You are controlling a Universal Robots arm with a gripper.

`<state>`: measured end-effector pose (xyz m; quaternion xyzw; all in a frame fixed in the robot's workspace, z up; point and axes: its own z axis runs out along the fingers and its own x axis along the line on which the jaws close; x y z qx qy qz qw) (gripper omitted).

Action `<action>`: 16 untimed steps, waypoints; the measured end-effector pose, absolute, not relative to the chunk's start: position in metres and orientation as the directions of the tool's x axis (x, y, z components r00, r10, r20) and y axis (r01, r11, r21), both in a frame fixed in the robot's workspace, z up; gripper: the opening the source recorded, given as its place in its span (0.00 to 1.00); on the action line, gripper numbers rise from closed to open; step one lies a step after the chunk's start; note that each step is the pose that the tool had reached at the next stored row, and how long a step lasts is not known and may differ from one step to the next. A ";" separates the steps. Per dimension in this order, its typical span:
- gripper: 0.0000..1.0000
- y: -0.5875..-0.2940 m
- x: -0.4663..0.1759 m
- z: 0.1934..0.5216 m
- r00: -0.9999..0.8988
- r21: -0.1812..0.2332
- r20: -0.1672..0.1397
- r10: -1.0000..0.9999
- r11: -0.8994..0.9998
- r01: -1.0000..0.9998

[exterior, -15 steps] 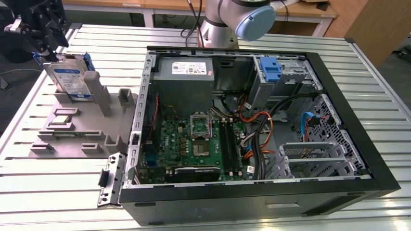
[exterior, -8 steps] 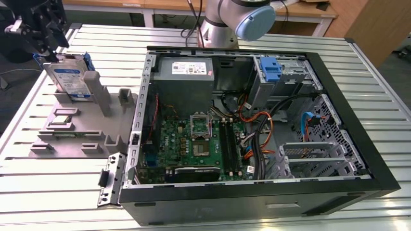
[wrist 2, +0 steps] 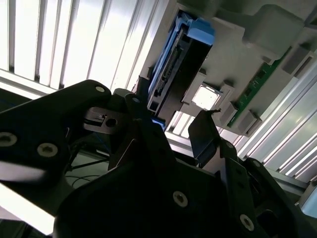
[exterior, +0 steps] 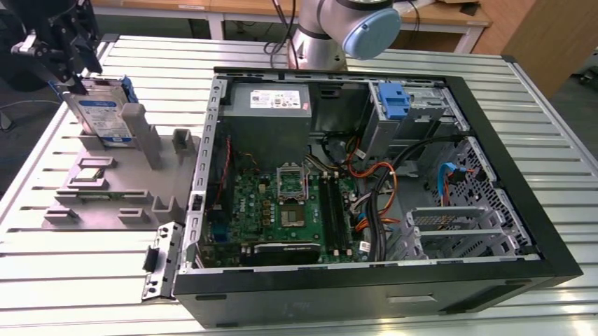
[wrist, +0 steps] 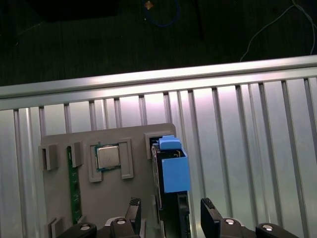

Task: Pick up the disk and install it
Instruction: 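Pick up the disk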

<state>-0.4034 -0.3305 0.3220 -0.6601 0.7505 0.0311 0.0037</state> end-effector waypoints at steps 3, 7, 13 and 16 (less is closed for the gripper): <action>0.59 -0.330 -0.403 0.318 -0.128 0.042 -0.047 -0.991 0.127 -0.991; 0.59 -0.331 -0.403 0.317 -0.128 0.042 -0.046 -0.991 0.127 -0.991; 0.59 -0.330 -0.403 0.317 -0.115 0.042 -0.048 -0.992 0.113 -0.993; 0.59 -0.331 -0.403 0.317 -0.098 0.042 -0.048 -0.994 0.096 -0.994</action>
